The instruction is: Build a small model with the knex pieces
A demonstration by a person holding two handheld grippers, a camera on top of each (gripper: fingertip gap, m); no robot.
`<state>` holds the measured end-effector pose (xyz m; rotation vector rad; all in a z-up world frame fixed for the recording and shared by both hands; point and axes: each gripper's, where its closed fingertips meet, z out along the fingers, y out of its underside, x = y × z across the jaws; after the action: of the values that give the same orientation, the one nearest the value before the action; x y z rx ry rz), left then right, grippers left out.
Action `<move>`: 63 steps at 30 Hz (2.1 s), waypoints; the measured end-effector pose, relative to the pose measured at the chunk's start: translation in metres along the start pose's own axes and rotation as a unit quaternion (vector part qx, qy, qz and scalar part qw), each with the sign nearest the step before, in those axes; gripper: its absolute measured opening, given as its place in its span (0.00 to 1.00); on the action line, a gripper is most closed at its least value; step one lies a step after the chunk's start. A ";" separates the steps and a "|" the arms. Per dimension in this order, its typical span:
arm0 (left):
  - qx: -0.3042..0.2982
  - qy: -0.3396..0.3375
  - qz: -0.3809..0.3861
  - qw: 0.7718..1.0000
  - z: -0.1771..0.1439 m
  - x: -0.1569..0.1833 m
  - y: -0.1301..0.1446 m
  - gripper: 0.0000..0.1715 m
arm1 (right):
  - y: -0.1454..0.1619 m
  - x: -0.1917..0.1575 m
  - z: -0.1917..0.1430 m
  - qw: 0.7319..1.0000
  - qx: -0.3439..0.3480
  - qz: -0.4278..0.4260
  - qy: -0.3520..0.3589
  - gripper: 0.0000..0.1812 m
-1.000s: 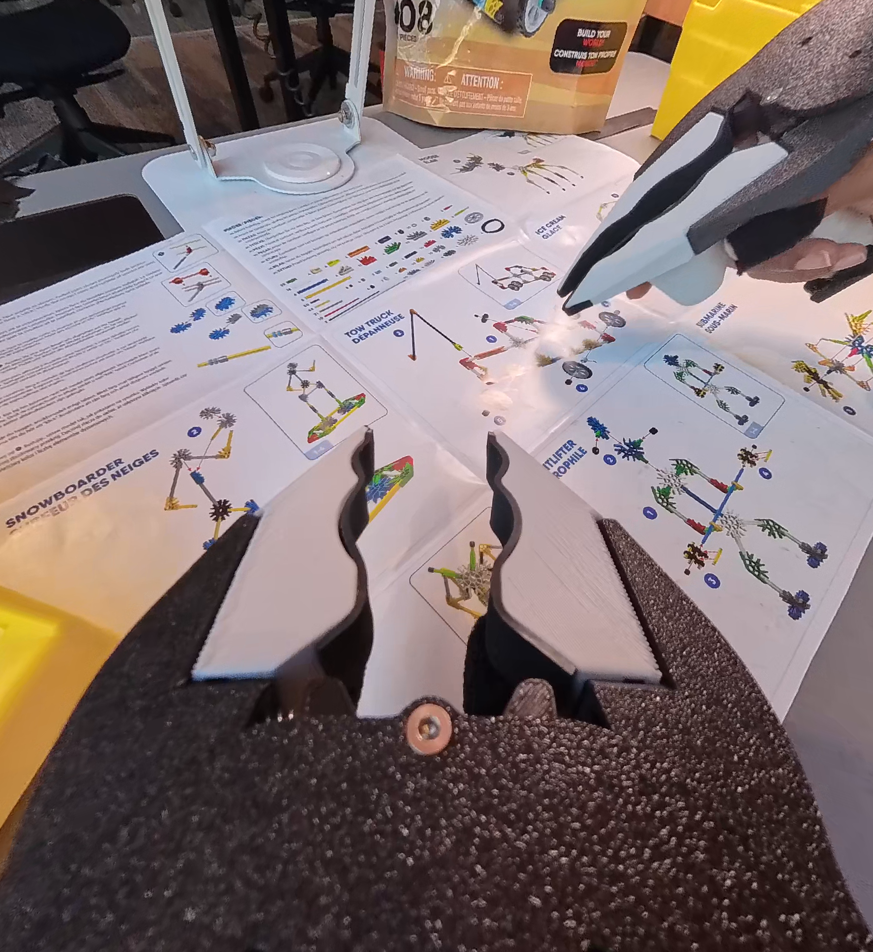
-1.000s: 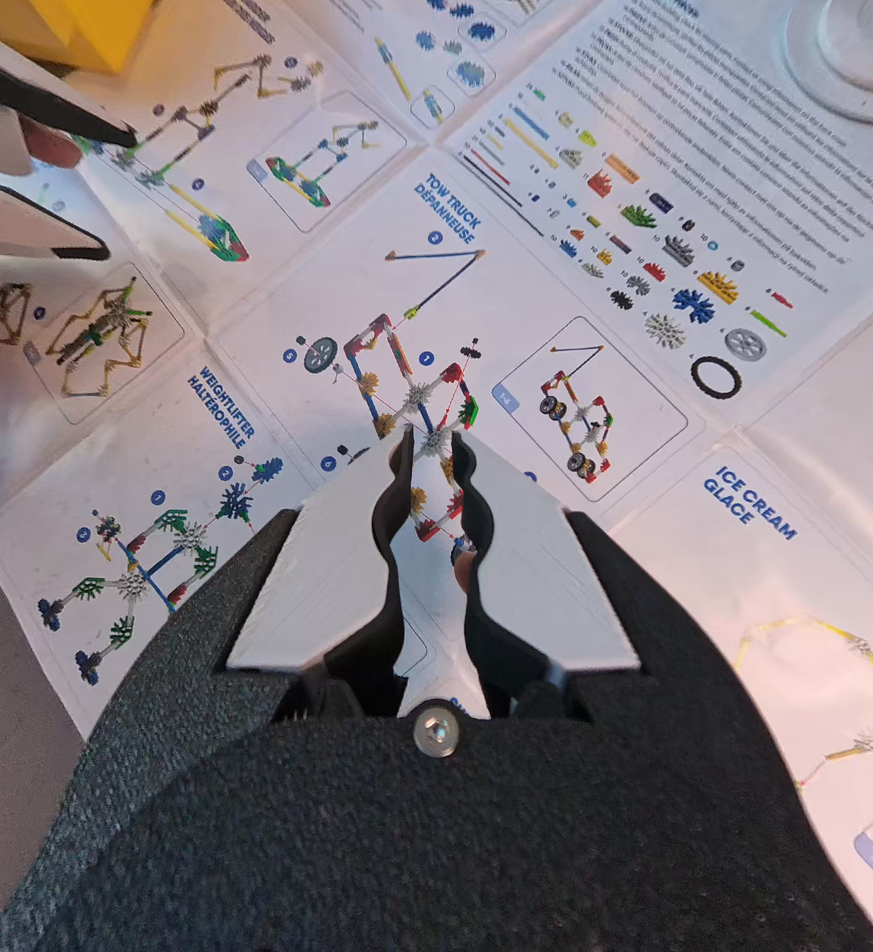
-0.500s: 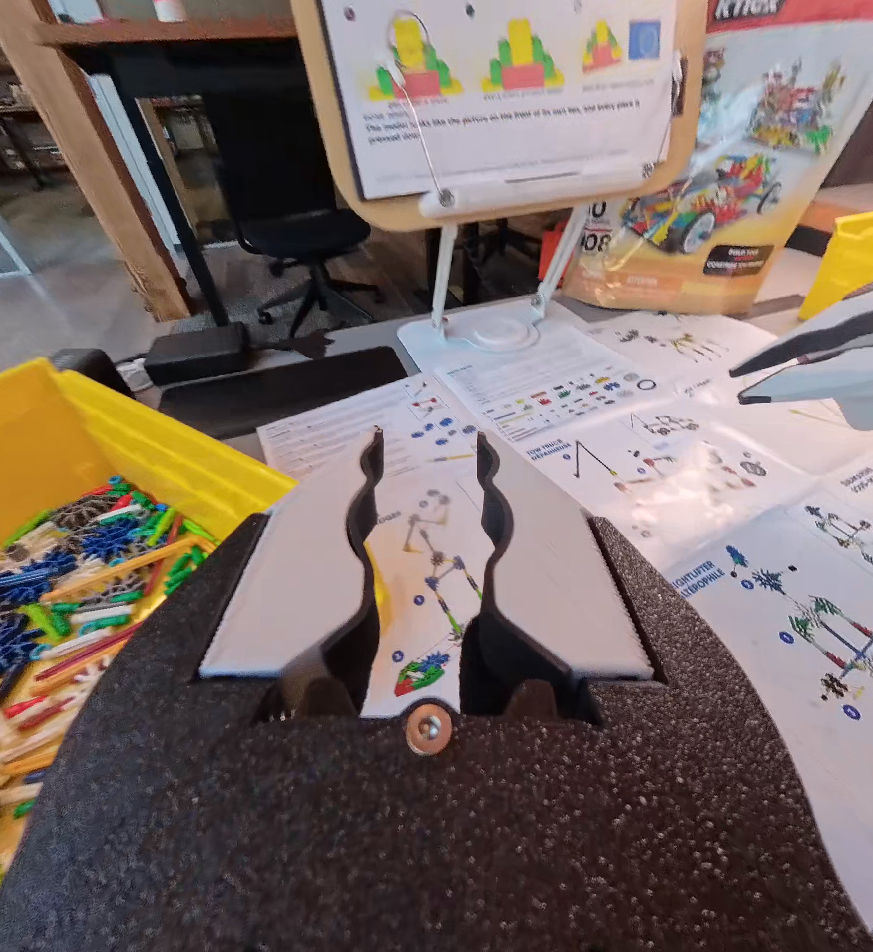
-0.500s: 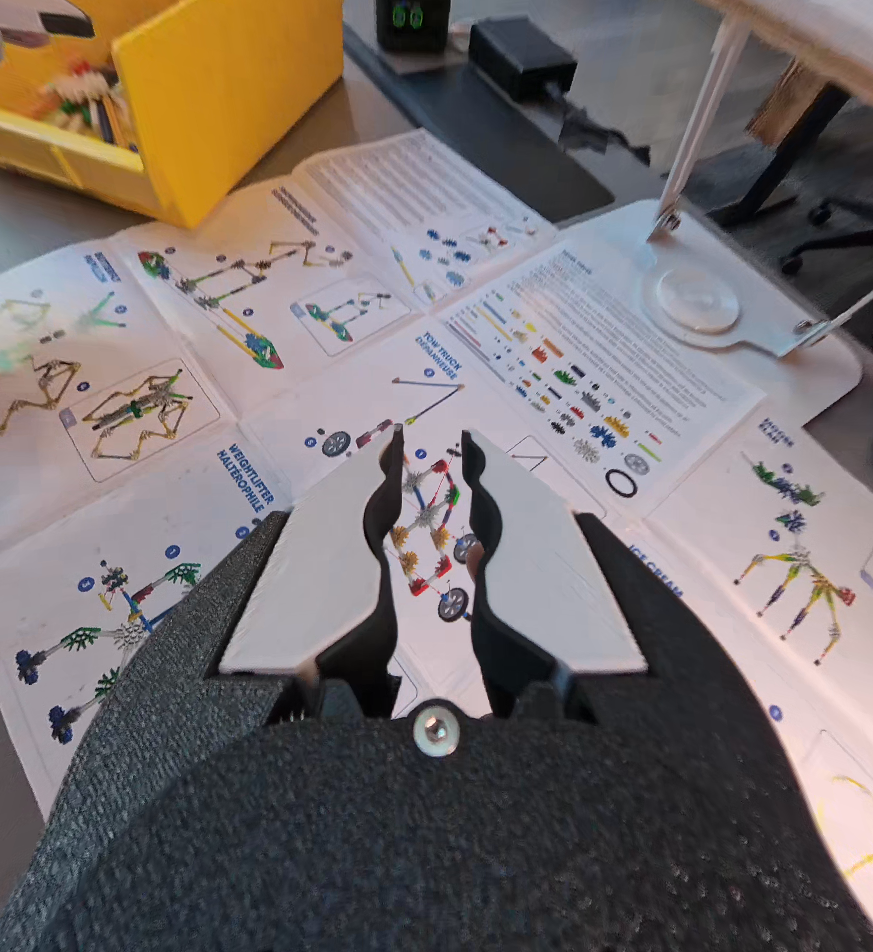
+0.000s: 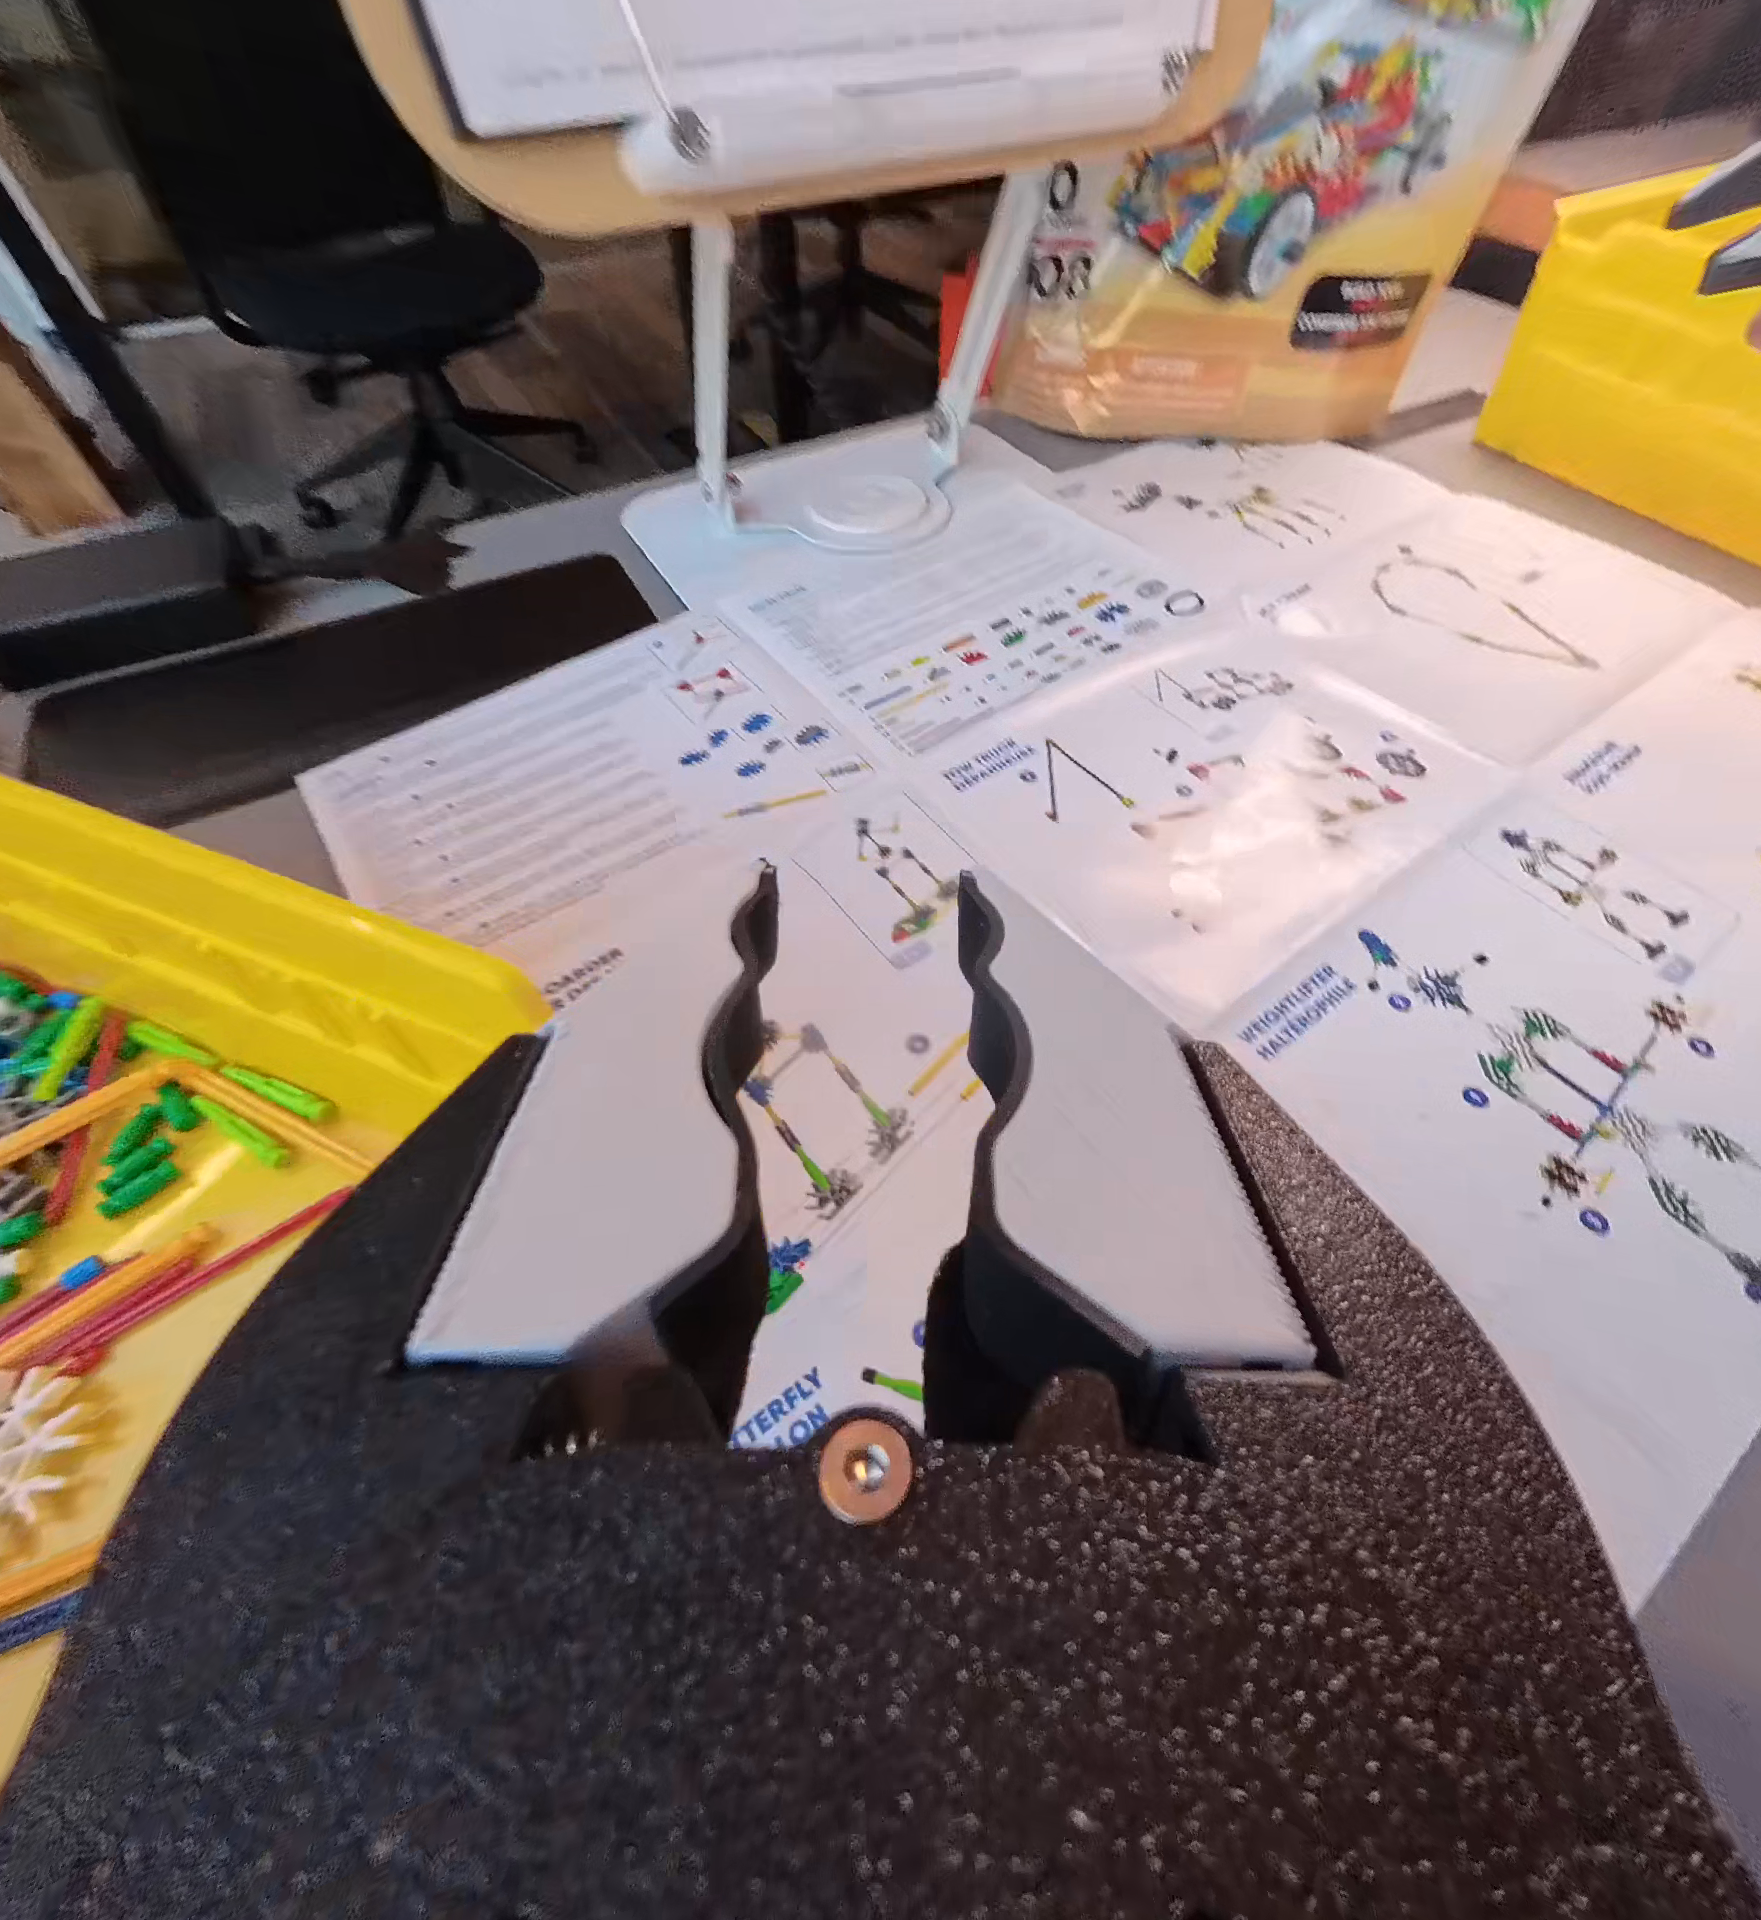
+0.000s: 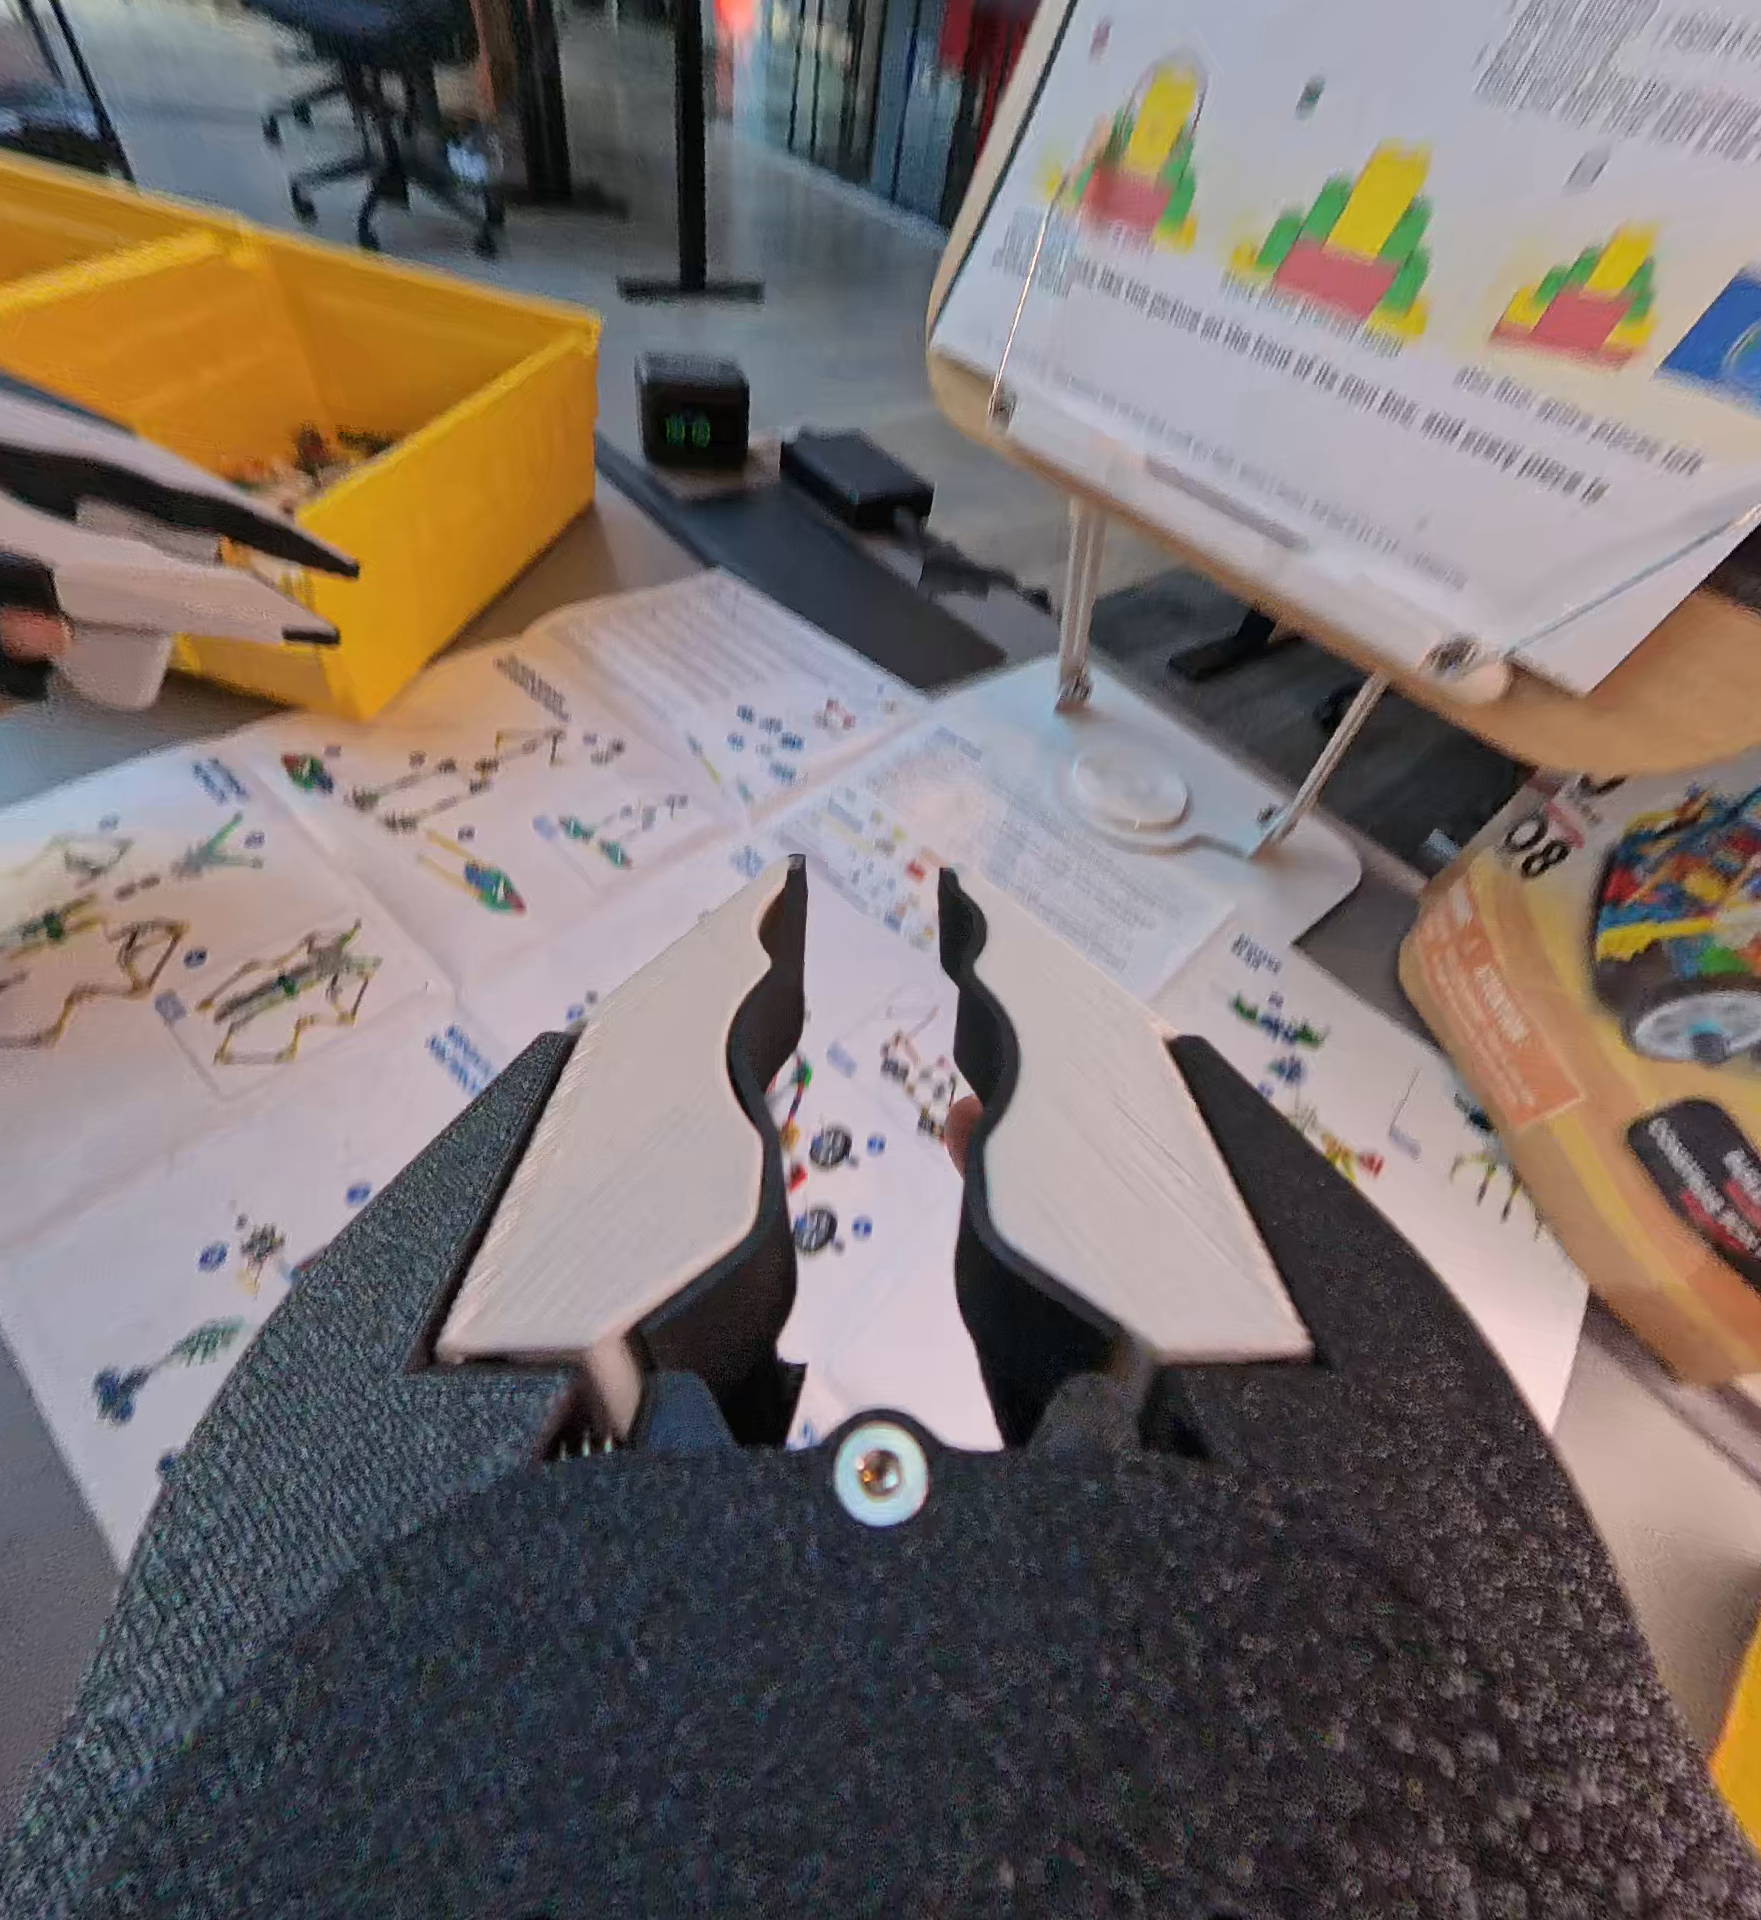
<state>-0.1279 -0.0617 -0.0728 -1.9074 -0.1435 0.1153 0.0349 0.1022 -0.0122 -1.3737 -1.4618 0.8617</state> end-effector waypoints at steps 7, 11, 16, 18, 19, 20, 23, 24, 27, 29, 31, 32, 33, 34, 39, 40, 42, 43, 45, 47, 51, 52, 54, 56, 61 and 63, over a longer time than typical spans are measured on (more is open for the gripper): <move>-0.138 0.131 0.038 0.981 0.011 0.053 0.050 0.20 | 0.149 -0.013 -0.068 0.964 -0.264 0.007 -0.017 0.24; -0.186 0.134 0.070 0.971 0.008 0.052 0.066 0.23 | 0.193 -0.007 -0.121 0.943 -0.327 0.052 0.020 0.30; -0.254 0.160 0.098 0.949 0.007 0.054 0.096 0.25 | 0.221 -0.007 -0.145 0.928 -0.353 0.116 0.027 0.29; -0.271 0.172 0.102 0.941 0.006 0.057 0.104 0.24 | 0.222 -0.010 -0.146 0.929 -0.350 0.120 0.022 0.30; -0.272 0.172 0.102 0.941 0.006 0.057 0.104 0.24 | 0.222 -0.010 -0.146 0.929 -0.350 0.119 0.024 0.30; -0.276 0.172 0.102 0.940 0.005 0.057 0.105 0.24 | 0.222 -0.010 -0.146 0.928 -0.352 0.121 0.025 0.30; -0.284 0.174 0.107 0.937 0.001 0.057 0.106 0.23 | 0.222 -0.015 -0.148 0.925 -0.360 0.118 0.025 0.30; -0.286 0.175 0.107 0.936 0.000 0.057 0.107 0.23 | 0.222 -0.018 -0.150 0.925 -0.361 0.118 0.026 0.29; -0.296 0.180 0.110 0.932 -0.007 0.057 0.109 0.22 | 0.222 -0.033 -0.157 0.922 -0.368 0.118 0.024 0.29; -0.303 0.186 0.115 0.928 -0.012 0.057 0.111 0.22 | 0.222 -0.045 -0.163 0.921 -0.371 0.118 0.024 0.29; -0.309 0.189 0.116 0.925 -0.018 0.057 0.113 0.22 | 0.222 -0.056 -0.168 0.919 -0.375 0.117 0.023 0.29; -0.311 0.191 0.118 0.923 -0.020 0.057 0.114 0.22 | 0.222 -0.062 -0.171 0.919 -0.376 0.116 0.022 0.29; -0.313 0.193 0.119 0.922 -0.022 0.058 0.114 0.22 | 0.222 -0.066 -0.172 0.919 -0.377 0.116 0.021 0.29; -0.314 0.194 0.119 0.922 -0.023 0.058 0.115 0.22 | 0.222 -0.069 -0.174 0.919 -0.377 0.116 0.021 0.29; -0.308 0.191 0.115 0.925 -0.025 0.058 0.115 0.22 | 0.222 -0.073 -0.175 0.919 -0.374 0.120 0.025 0.28; -0.307 0.191 0.114 0.925 -0.025 0.058 0.115 0.22 | 0.222 -0.072 -0.175 0.919 -0.376 0.120 0.025 0.28; -0.302 0.192 0.111 0.927 -0.024 0.058 0.115 0.22 | 0.222 -0.072 -0.174 0.919 -0.375 0.117 0.024 0.29; -0.299 0.191 0.109 0.929 -0.024 0.058 0.115 0.21 | 0.222 -0.072 -0.174 0.919 -0.376 0.117 0.023 0.29; -0.290 0.192 0.099 0.932 -0.023 0.057 0.114 0.21 | 0.222 -0.072 -0.173 0.919 -0.375 0.117 0.023 0.29; -0.282 0.196 0.082 0.936 -0.023 0.057 0.113 0.21 | 0.222 -0.071 -0.172 0.920 -0.371 0.119 0.025 0.29; -0.276 0.200 0.070 0.937 -0.022 0.057 0.113 0.20 | 0.222 -0.069 -0.172 0.924 -0.360 0.125 0.028 0.28; -0.277 0.198 0.073 0.937 -0.022 0.057 0.113 0.20 | 0.222 -0.069 -0.172 0.925 -0.357 0.126 0.029 0.28; -0.279 0.194 0.080 0.937 -0.021 0.057 0.113 0.20 | 0.222 -0.068 -0.172 0.926 -0.354 0.125 0.030 0.28; -0.279 0.191 0.085 0.937 -0.020 0.057 0.113 0.19 | 0.222 -0.067 -0.172 0.927 -0.352 0.125 0.029 0.28; -0.271 0.182 0.084 0.941 -0.018 0.056 0.112 0.18 | 0.222 -0.061 -0.170 0.931 -0.343 0.125 0.028 0.27; -0.271 0.179 0.084 0.942 -0.018 0.055 0.112 0.18 | 0.222 -0.060 -0.170 0.931 -0.343 0.122 0.026 0.28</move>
<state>-0.0656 -0.1067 -0.1734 -2.4524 0.2634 -0.1780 0.2669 0.0552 -0.1726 -2.1104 -1.6492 0.4565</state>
